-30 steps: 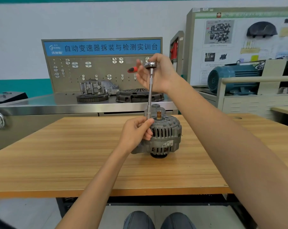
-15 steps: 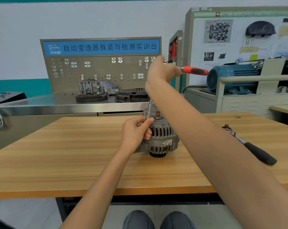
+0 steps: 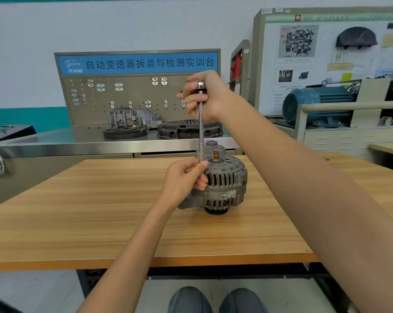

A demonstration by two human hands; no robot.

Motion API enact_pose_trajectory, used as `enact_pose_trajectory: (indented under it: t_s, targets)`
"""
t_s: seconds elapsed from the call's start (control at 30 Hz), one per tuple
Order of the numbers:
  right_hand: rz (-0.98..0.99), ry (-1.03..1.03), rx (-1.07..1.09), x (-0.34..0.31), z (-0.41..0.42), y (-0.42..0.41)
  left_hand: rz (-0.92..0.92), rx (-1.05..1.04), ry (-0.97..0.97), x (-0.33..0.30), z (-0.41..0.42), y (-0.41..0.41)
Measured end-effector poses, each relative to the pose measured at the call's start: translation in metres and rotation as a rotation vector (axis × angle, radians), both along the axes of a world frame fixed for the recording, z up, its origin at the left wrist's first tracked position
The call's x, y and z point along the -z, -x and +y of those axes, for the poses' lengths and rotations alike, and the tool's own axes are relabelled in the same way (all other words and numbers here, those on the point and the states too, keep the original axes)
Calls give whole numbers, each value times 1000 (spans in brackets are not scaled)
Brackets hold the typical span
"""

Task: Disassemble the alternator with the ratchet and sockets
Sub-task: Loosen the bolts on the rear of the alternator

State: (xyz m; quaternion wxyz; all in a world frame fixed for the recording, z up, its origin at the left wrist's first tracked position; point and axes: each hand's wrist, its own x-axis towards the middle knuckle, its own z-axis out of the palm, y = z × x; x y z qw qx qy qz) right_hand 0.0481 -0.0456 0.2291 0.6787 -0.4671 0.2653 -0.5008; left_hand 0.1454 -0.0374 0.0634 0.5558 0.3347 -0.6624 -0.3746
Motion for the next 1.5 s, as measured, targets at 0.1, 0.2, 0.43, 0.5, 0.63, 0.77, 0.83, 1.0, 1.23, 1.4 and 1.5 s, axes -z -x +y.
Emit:
enact_pose_trajectory:
  t_s: [0.1, 0.2, 0.43, 0.5, 0.63, 0.77, 0.83, 1.0, 1.23, 1.4, 1.5]
  targets:
    - [-72, 20, 392, 2, 4, -14, 15, -53, -9, 1, -2, 3]
    - [-263, 64, 808, 9, 4, -26, 32, -124, 5, 4, -3, 9]
    - [334, 109, 629, 6, 13, -15, 70, -143, 29, 7, 0, 11]
    - [570, 184, 668, 9, 12, -10, 80, -145, 38, 8, 0, 11]
    - [968, 439, 730, 8, 6, 7, 80, -155, 48, 9, 1, 12]
    - [1312, 530, 975, 3, 1, 14, 81, -168, 52, 10, 1, 13]
    - [1460, 574, 1196, 1, 0, 12, 77, -174, 53, 10, 2, 13]
    - [1065, 944, 928, 10, -10, 19, 70, -181, 64, 10, 1, 13]
    - [1554, 996, 1137, 6, -7, 13, 73, -215, 62, 11, 1, 15]
    - [1590, 937, 717, -21, 4, 16, 86, -211, 51, 10, 3, 16]
    - [1394, 601, 320, -42, 10, 26, 79, -211, 54, 10, 4, 15]
